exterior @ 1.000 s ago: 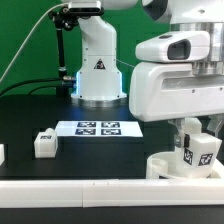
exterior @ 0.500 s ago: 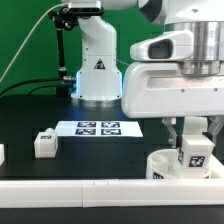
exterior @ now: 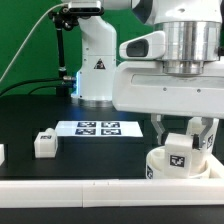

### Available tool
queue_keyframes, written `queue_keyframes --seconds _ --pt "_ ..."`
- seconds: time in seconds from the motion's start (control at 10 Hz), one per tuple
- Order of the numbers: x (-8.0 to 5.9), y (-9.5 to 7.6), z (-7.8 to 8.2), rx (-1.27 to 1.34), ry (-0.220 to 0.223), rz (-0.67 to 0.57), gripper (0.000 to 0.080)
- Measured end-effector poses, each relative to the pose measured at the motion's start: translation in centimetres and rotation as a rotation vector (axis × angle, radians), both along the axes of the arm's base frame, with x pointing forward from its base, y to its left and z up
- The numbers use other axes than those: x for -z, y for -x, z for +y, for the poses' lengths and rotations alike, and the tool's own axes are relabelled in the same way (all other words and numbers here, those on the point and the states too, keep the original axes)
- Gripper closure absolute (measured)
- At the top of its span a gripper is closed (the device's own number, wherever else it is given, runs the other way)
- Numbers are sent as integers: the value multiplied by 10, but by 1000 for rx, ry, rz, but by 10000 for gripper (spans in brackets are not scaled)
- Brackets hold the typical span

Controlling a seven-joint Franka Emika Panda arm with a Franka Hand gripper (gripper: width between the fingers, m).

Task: Assemble stool

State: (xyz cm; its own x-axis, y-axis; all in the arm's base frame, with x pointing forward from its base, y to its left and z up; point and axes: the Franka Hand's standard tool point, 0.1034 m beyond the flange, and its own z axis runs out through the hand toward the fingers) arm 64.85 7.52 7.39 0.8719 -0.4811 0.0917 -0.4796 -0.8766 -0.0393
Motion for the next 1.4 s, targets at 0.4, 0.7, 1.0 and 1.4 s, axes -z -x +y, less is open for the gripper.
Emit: queue_keyframes --seconds 0.4,0.7,1.0,1.4 --pt "1 5 -1 62 -11 -2 458" --pt "-23 3 -2 39 -47 -7 191" --pt "-59 1 -33 34 -120 -9 152" --pt "-55 2 -30 30 -117 -8 151"
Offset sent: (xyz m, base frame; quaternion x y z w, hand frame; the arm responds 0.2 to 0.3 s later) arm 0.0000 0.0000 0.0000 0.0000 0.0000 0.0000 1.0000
